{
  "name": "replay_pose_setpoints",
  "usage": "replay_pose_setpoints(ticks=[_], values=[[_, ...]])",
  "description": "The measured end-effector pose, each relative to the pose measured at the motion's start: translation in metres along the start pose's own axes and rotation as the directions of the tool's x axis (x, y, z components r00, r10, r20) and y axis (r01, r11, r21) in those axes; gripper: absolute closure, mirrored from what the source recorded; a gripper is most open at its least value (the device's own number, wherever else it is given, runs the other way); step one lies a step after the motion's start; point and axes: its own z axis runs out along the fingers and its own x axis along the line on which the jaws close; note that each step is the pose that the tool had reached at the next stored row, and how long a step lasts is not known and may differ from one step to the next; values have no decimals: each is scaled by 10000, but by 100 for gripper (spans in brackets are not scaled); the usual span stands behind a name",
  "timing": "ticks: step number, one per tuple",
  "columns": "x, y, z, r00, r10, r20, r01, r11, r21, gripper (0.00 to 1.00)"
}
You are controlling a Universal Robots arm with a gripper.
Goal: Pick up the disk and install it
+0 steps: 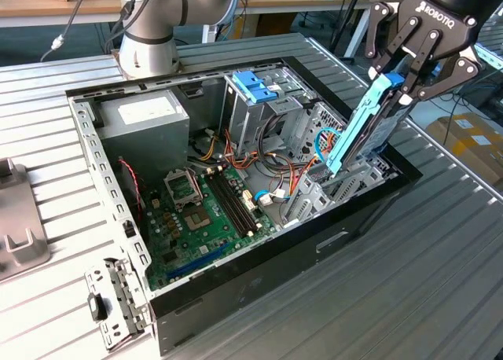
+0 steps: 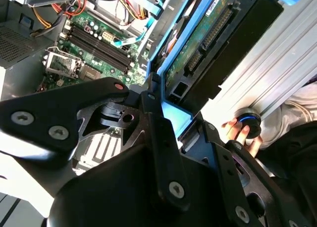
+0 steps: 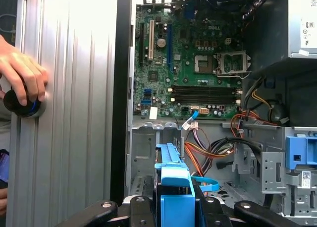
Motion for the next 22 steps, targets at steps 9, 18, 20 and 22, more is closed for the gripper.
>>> replay_pose_setpoints(ticks=[9,18,20,22], values=[[3,-124,1,10000,4,-54,-4,10000,-2,63],[4,-204,2,10000,6,-92,-6,10000,-2,63],[5,-196,2,10000,4,-73,-4,10000,1,63],[6,-132,9,10000,0,-47,0,10000,0,63]])
